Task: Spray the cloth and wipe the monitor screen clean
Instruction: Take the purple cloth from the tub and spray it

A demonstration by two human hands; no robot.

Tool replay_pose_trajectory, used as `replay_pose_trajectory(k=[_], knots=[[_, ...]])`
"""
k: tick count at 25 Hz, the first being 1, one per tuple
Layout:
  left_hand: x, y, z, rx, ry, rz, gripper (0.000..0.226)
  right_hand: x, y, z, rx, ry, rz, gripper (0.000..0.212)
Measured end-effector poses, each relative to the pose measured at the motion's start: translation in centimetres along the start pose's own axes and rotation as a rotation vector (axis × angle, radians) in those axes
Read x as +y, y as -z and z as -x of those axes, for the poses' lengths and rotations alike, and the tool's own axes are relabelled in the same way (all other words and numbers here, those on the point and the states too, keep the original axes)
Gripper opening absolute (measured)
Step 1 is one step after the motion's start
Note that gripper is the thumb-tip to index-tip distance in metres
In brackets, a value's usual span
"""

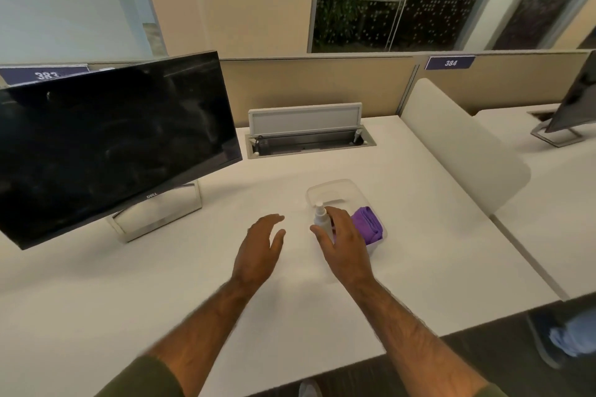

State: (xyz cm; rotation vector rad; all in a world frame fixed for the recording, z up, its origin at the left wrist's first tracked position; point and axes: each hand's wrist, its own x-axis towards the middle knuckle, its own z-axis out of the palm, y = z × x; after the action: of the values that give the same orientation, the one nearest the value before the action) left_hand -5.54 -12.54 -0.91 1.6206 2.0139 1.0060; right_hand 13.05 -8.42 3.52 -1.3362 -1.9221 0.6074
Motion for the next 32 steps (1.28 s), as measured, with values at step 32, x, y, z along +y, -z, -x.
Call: replay_pose_trajectory(k=[32], knots=[[11.5, -15.4, -12.7, -0.626, 0.044, -0.402, 0.014, 11.2, 9.4, -5.7, 0.034, -0.022, 0.057, 0.044]])
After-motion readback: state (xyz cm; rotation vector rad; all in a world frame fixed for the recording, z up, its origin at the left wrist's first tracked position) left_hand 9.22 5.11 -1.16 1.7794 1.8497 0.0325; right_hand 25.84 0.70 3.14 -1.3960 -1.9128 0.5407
